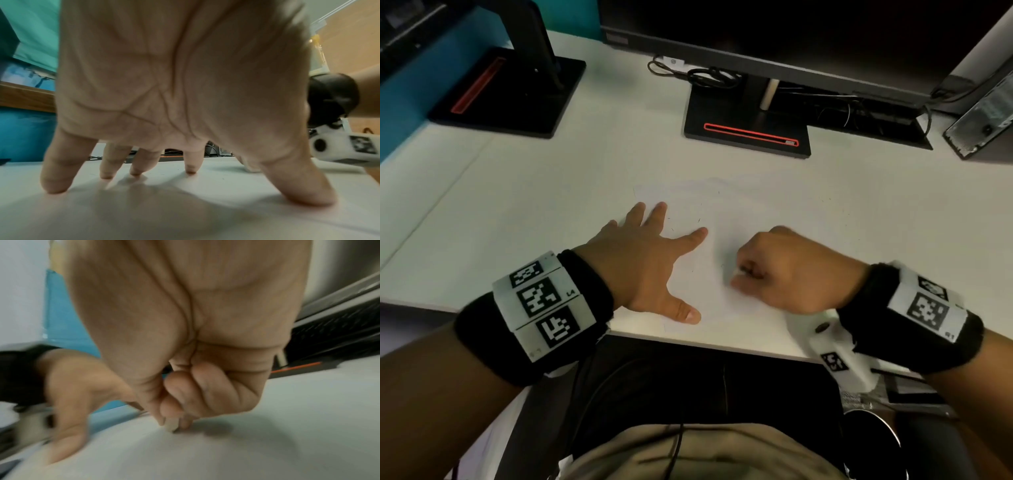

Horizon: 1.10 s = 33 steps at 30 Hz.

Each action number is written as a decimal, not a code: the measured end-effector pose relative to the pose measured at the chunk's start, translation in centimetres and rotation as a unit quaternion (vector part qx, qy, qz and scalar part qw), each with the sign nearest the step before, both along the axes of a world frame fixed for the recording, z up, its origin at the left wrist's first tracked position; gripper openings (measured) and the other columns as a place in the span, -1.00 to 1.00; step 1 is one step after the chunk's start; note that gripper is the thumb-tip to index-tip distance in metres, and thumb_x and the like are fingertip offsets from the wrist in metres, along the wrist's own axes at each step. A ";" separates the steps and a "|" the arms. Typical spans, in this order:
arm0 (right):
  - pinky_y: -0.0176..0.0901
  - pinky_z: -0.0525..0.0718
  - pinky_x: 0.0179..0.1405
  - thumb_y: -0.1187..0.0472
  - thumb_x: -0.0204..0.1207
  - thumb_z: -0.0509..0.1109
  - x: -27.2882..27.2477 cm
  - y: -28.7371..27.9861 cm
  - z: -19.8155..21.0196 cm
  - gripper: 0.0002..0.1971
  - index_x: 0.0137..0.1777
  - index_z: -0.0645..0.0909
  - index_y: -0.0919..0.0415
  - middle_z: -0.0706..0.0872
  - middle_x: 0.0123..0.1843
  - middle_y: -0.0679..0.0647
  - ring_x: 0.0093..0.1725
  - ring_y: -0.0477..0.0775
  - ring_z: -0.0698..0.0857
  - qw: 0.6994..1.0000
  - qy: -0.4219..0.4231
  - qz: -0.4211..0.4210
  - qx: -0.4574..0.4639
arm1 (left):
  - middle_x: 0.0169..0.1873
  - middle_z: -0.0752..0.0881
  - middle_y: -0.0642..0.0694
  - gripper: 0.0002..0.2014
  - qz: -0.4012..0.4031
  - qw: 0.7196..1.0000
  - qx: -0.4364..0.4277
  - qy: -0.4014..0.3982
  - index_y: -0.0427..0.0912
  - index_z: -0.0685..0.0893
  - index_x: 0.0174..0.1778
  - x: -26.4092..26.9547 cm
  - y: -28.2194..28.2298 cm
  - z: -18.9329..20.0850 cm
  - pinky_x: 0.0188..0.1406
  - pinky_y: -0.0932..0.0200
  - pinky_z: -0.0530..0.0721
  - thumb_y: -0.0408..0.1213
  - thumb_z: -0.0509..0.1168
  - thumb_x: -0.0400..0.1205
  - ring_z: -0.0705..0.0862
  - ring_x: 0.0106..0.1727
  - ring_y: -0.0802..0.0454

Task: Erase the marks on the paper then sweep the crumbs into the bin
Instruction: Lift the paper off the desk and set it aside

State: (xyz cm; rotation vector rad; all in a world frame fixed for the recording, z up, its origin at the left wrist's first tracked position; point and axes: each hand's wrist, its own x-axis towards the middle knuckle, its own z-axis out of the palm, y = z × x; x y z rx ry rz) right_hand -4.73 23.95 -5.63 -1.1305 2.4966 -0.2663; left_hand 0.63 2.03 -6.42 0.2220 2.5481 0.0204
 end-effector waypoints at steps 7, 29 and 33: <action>-0.08 0.58 -0.35 0.07 0.68 0.40 -2.8 6.4 0.8 -0.57 -0.29 0.57 0.42 0.69 -0.50 0.03 -0.55 -0.10 0.58 0.954 -0.048 -0.273 -0.113 | 0.75 -0.16 -0.17 0.07 -0.003 1.000 0.021 0.012 0.50 -0.24 0.67 -0.6 -0.6 1.0 0.64 -0.29 0.24 0.60 0.25 0.36 -0.09 0.74 -0.27; 0.08 0.81 -0.27 0.18 0.69 0.38 -2.0 11.7 -0.9 -0.70 -0.20 0.61 0.41 0.76 -0.40 0.18 -0.44 0.13 0.76 0.888 -0.156 -0.370 -0.223 | 0.21 0.65 -0.07 -0.77 0.232 0.939 0.212 0.142 0.04 0.64 0.14 -8.5 -1.8 2.3 0.02 0.11 0.61 -0.26 0.44 0.60 0.66 0.10 -0.09; 0.11 0.78 -0.21 0.06 0.67 0.44 -3.4 12.3 0.1 -0.68 -0.23 0.63 0.27 0.68 -0.39 0.03 -0.39 0.05 0.70 0.888 -0.078 -0.361 -0.274 | 0.12 0.71 -0.07 -0.82 0.263 0.882 0.336 0.200 0.03 0.71 0.09 -8.9 -1.6 4.8 0.18 -0.13 0.74 -0.34 0.38 0.65 0.71 0.11 -0.16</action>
